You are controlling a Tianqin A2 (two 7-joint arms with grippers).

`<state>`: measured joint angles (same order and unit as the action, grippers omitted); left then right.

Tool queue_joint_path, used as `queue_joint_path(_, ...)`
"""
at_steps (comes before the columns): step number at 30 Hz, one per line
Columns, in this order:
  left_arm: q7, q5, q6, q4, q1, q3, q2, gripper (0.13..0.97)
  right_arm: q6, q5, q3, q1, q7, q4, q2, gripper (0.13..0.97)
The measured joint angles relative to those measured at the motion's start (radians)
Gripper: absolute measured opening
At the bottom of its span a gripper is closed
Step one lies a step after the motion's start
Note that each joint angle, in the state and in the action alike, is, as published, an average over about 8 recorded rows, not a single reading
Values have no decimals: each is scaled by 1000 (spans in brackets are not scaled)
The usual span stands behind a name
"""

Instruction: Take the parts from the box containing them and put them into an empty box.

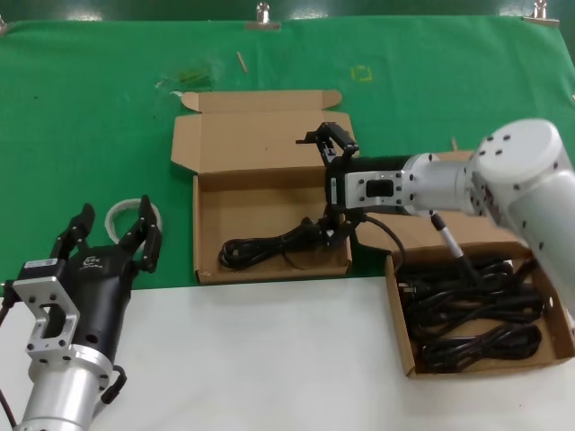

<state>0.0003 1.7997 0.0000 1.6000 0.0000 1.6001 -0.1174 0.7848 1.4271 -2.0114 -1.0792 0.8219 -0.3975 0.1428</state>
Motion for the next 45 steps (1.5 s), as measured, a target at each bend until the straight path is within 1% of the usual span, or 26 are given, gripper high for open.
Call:
queue_joint_path(2, 0, 0, 0, 0, 0, 0, 0, 471, -25, 12, 13, 33, -26, -38, 5, 964)
queue_joint_path(3, 0, 0, 0, 0, 0, 0, 0, 471, -36, 17, 19, 50, -38, -56, 7, 964)
queue_joint_path(11, 0, 0, 0, 0, 0, 0, 0, 686, -134, 64, 70, 183, -140, -205, 27, 966)
queue_joint_path(15, 0, 0, 0, 0, 0, 0, 0, 686, -182, 86, 95, 250, -190, -279, 36, 966)
queue_joint_path(23, 0, 0, 0, 0, 0, 0, 0, 845, -280, 133, 147, 384, -293, -429, 56, 966)
queue_joint_path(24, 0, 0, 0, 0, 0, 0, 0, 845, -292, 139, 153, 401, -306, -447, 58, 966)
queue_joint_path(32, 0, 0, 0, 0, 0, 0, 0, 939, -390, 185, 204, 535, -408, -597, 78, 966)
queue_joint_path(45, 0, 0, 0, 0, 0, 0, 0, 966, -547, 260, 287, 753, -573, -839, 110, 966)
